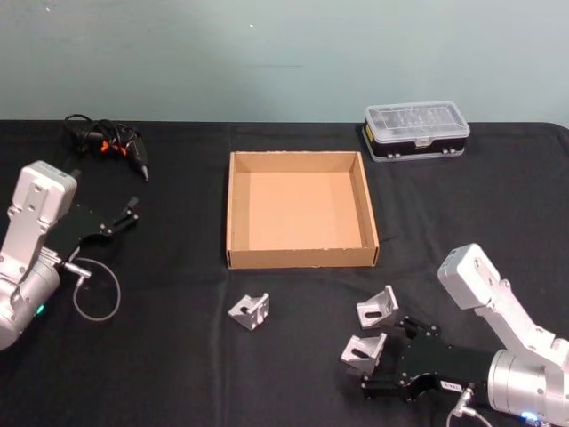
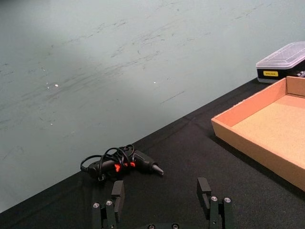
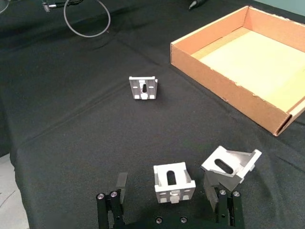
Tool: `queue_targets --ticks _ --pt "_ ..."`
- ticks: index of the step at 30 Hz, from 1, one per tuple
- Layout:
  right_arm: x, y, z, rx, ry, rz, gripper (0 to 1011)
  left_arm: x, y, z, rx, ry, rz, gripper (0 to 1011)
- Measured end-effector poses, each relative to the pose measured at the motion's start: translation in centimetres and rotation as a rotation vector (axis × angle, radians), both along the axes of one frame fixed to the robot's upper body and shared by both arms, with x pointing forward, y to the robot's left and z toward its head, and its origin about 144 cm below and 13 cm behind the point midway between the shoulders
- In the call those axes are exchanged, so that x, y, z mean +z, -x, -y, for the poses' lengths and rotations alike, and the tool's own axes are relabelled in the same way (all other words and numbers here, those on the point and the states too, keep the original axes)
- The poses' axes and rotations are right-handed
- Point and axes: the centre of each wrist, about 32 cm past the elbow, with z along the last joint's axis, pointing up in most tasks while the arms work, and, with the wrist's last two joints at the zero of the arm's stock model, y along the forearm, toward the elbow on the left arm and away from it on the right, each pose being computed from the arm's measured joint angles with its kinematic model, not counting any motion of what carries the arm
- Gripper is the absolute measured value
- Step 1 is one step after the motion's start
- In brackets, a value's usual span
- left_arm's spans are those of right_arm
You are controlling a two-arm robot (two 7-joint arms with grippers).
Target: Use one hand to pick up the angle iron from the table and place it into the box.
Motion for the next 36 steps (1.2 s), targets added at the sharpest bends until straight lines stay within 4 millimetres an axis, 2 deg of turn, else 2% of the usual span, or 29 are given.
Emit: queue_targets --ticks 23,27,36 --pt "-0.58 -0.04 -0.19 0.004 0.009 0.001 1004 0.00 0.00 0.00 0.000 0.000 0.000 1000" --pt "-0.63 -0.05 -0.26 0.006 0.011 0.003 950 0.00 0.00 0.00 0.000 0.000 0.000 1000" --pt "-0.62 -0.11 -0.27 0.004 0.008 0.009 689 0.00 0.00 0.00 0.000 0.000 0.000 1000"
